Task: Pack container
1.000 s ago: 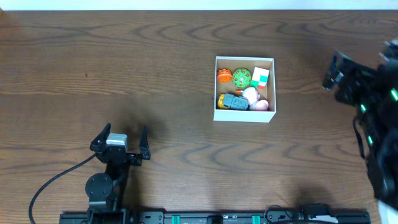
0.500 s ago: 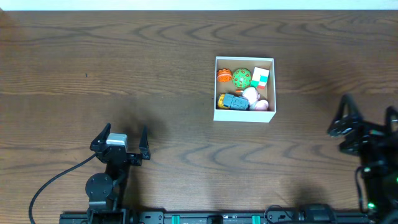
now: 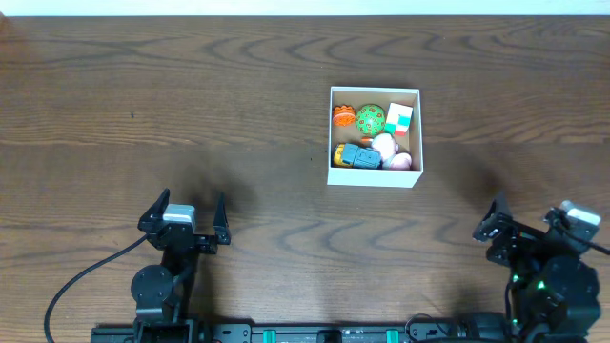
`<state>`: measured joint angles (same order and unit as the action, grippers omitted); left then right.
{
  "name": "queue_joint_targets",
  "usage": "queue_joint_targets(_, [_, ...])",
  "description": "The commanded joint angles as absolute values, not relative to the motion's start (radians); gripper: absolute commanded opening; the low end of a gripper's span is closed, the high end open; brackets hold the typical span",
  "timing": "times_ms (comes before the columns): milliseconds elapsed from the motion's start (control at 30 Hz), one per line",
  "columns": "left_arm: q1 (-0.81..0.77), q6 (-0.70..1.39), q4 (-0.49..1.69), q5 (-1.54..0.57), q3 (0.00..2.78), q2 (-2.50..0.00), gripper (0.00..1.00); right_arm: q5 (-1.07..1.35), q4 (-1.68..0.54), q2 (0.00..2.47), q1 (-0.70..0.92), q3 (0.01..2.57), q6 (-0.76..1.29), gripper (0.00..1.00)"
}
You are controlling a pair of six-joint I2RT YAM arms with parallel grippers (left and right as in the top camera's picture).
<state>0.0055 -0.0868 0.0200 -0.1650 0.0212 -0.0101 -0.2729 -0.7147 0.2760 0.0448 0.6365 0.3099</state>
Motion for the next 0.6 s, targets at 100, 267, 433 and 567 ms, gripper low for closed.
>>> queue_joint_targets(100, [0.007,-0.105,0.056,-0.172,0.004,-0.004,0.98,-0.239,-0.522,0.195,0.051,0.458,0.232,0.99])
queue_joint_targets(267, [0.007,-0.104,0.056,-0.172,0.004,-0.004,0.98,-0.122,-0.237,0.134,0.051,0.309,0.179,0.99])
queue_joint_targets(433, [0.007,-0.104,0.056,-0.172,0.004,-0.004,0.98,0.008,-0.106,0.081,0.051,0.204,0.025,0.99])
queue_joint_targets(567, [0.007,-0.104,0.056,-0.172,0.004,-0.004,0.98,0.062,-0.096,0.046,0.051,0.157,-0.095,0.99])
